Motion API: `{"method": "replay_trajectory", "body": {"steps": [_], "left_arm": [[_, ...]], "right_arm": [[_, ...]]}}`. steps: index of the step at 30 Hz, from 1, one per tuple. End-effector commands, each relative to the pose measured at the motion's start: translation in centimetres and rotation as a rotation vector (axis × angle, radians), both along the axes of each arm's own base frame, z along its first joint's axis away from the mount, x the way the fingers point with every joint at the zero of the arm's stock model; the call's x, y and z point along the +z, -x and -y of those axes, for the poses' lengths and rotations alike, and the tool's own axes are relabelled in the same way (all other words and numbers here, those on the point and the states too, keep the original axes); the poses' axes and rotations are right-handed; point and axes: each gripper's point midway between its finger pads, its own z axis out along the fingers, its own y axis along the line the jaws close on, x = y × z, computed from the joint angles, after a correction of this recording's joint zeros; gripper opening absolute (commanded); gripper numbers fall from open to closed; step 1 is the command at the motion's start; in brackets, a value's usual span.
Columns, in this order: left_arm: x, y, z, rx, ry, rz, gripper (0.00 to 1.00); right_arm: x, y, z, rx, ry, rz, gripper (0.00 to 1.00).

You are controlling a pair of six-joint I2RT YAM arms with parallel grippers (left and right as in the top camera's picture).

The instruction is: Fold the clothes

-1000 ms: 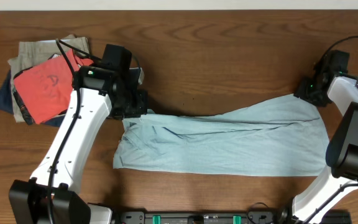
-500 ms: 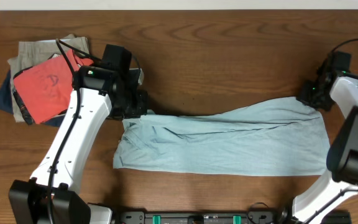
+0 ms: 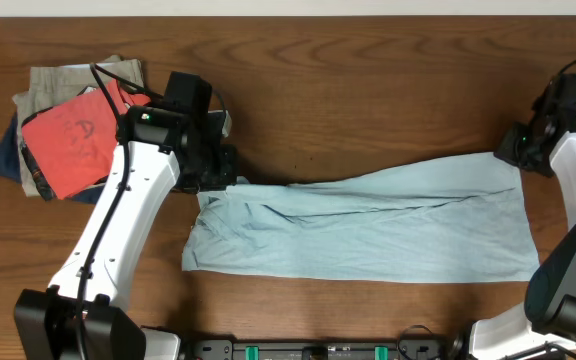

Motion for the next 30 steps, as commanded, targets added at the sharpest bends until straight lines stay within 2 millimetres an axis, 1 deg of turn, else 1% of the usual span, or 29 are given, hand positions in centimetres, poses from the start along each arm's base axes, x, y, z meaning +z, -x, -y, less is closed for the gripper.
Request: {"method": "replay_trajectory", "body": {"steps": [1,5,8,11,15,18,25,30], "left_arm": [[-0.5,0.5,-0.4,0.007,-0.014,-0.029,0.06],[-0.6,1.3,-0.5,0.007,-0.021,-0.062,0.06],[-0.7,2.4,-0.8,0.006,-0.032,-0.109,0.06],[-0.7,3.2,-0.9,0.007,-0.039,-0.140,0.06],[-1.0,3.7,-1.1,0.007,-0.044,-0.164,0.06],[-1.6,4.6,-1.3,0.007,-0.052,-0.201,0.06],[-3.6,6.8,-1.7,0.006,-0.069,-0.284,0.06],[-5.0,8.2,-2.0,0.006,-0.081,-0.337,0.06]], "right_arm": [[-0.4,1.5,0.8,-0.064,0.048,-0.065,0.01],[-0.8,4.5,2.0,-0.144,0.081,-0.177,0.01],[-0.9,7.4,2.9,-0.211,0.089,-0.272,0.01],[-0.9,9.6,3.7,-0.262,0.085,-0.340,0.01],[-0.8,11.5,4.4,-0.301,0.069,-0.393,0.01],[-0.6,12.8,4.9,-0.323,0.068,-0.431,0.01],[-0.1,15.6,4.9,-0.336,0.071,-0.543,0.01],[0.2,16.9,4.8,-0.339,0.072,-0.595,0.01]]}}
